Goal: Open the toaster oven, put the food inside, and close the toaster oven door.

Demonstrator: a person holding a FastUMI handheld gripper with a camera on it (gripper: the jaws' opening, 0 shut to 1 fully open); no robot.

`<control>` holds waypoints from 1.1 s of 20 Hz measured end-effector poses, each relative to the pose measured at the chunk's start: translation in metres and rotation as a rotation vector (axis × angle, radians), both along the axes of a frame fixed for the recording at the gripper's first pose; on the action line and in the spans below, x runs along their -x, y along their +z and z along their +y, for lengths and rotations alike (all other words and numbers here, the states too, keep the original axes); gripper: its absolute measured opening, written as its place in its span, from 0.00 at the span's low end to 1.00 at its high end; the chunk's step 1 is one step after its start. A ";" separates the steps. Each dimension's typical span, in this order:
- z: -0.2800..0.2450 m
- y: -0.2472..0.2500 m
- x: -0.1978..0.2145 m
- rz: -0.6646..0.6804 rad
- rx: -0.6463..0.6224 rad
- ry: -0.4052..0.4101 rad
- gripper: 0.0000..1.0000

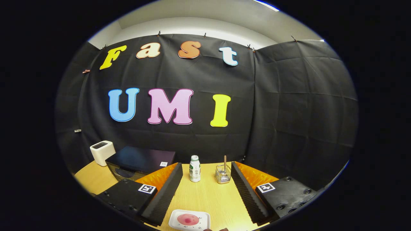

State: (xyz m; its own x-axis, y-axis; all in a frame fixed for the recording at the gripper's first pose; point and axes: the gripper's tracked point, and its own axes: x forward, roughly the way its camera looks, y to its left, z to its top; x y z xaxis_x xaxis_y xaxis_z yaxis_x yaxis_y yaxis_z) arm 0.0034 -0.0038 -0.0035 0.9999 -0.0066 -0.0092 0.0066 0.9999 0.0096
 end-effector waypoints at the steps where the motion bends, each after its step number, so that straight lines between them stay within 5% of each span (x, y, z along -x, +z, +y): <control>1: 0.000 0.001 -0.001 -0.001 0.001 0.003 0.98; 7: 0.005 -0.035 -0.005 0.131 0.010 0.053 0.98; 16: 0.009 -0.210 0.015 0.780 -0.112 0.157 0.99; 22: 0.050 -0.172 -0.007 0.532 -0.125 0.190 0.98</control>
State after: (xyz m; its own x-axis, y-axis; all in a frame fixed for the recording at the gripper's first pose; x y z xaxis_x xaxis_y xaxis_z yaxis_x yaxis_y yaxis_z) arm 0.0106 0.0462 -0.1756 0.8410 0.2063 -0.5002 -0.1370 0.9755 0.1720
